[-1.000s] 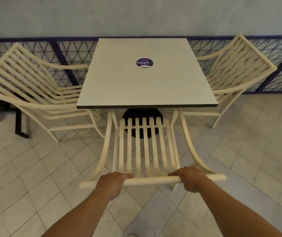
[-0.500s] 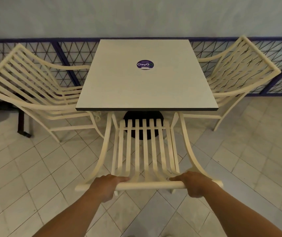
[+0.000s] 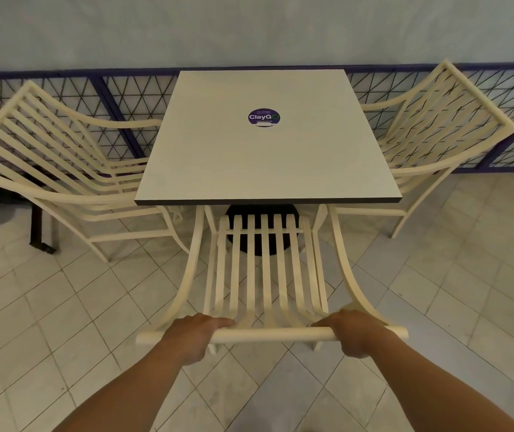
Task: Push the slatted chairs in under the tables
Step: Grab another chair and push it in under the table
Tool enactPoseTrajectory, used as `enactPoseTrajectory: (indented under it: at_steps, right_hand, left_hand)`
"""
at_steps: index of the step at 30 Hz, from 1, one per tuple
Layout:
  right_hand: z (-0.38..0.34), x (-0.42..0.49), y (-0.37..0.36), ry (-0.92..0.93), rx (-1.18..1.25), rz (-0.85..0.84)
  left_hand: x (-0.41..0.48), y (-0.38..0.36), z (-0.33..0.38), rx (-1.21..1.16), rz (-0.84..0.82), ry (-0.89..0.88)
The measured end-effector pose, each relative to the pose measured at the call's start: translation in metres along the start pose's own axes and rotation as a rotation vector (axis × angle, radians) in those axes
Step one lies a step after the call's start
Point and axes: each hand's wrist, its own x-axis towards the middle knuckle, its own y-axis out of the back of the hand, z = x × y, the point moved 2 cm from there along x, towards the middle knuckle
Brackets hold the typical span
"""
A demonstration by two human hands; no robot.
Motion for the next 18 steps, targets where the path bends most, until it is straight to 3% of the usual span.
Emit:
enactPoseTrajectory:
  at_steps: [18]
  right_hand:
    - [-0.0011,-0.0016,-0.0007,-0.042,0.034,-0.003]
  left_hand:
    - [-0.0048,0.0011,-0.0028,-0.088,0.0,-0.02]
